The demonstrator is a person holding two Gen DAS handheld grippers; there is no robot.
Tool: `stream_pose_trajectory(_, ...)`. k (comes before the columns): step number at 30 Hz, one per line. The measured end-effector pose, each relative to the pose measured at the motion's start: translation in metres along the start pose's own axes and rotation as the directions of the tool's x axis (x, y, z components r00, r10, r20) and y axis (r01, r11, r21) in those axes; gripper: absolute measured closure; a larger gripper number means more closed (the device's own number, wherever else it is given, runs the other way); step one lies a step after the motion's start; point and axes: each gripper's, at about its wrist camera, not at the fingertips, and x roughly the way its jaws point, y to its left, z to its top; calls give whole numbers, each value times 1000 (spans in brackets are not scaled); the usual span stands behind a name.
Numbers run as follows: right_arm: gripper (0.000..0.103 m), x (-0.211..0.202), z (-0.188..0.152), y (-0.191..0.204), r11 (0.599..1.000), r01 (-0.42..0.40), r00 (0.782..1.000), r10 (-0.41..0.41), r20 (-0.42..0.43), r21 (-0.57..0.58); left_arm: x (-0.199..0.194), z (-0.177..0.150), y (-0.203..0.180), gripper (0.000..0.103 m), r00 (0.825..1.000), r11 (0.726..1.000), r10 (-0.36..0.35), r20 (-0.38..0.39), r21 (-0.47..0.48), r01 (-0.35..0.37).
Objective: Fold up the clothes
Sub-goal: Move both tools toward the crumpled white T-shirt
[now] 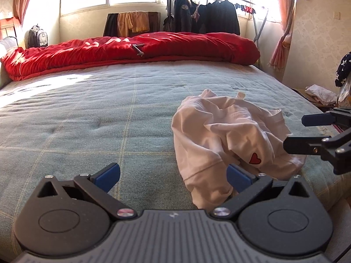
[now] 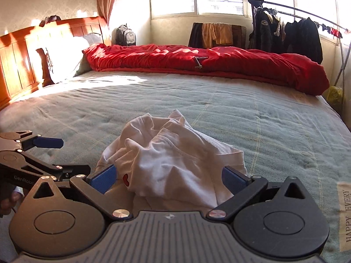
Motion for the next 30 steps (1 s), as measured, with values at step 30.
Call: stream_pose_trajectory(30,0,-21,-9,-29,998,-2,989,-6,147,57,29,-13,12,1,984,993,-48,-173,-111,29)
